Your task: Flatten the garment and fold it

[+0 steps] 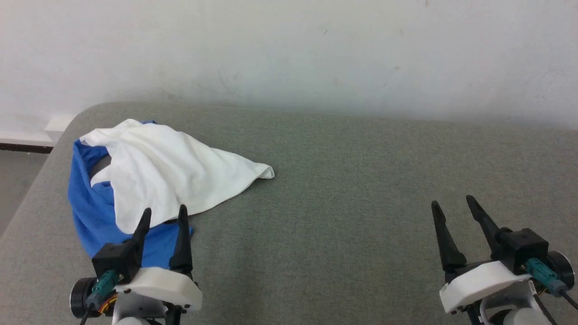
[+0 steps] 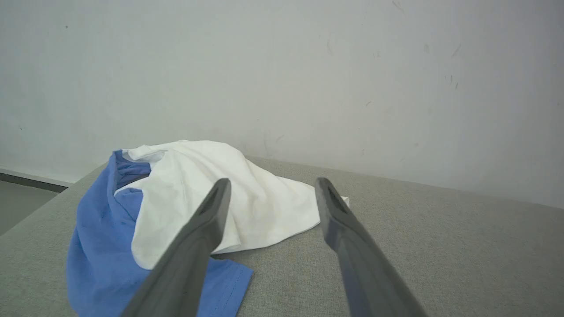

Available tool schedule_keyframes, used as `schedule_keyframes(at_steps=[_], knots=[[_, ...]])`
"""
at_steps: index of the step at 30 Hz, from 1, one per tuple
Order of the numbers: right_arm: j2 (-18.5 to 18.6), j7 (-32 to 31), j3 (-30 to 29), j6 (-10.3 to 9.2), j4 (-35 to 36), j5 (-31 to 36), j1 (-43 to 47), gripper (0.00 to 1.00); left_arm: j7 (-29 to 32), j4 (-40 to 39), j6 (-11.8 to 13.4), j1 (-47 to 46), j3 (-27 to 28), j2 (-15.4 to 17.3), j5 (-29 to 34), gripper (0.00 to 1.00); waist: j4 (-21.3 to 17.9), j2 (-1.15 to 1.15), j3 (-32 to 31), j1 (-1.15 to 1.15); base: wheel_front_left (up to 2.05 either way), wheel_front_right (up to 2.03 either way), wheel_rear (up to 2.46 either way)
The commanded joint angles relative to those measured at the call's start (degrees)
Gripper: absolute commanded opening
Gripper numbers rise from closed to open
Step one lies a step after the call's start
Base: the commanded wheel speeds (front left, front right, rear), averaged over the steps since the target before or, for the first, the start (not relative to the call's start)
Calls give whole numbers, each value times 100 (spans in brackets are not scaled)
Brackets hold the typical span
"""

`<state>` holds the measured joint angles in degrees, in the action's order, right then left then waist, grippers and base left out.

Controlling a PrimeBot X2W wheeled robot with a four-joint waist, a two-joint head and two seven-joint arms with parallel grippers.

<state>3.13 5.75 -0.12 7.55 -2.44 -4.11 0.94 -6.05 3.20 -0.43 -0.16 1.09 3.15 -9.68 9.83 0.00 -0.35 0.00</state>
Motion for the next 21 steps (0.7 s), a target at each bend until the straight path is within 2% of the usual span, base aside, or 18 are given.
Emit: schedule_keyframes(at_steps=[1,21], knots=[[-11,53,6,-4,17,-38,14,100,-66,41,21,-6,48,-12,-58,100,152,0,-11,0,0,0,0],[-15,111,177,-4,327,-125,107,100,-306,165,19,14,224,-16,-402,100,1243,0,-42,0,0,0,0]])
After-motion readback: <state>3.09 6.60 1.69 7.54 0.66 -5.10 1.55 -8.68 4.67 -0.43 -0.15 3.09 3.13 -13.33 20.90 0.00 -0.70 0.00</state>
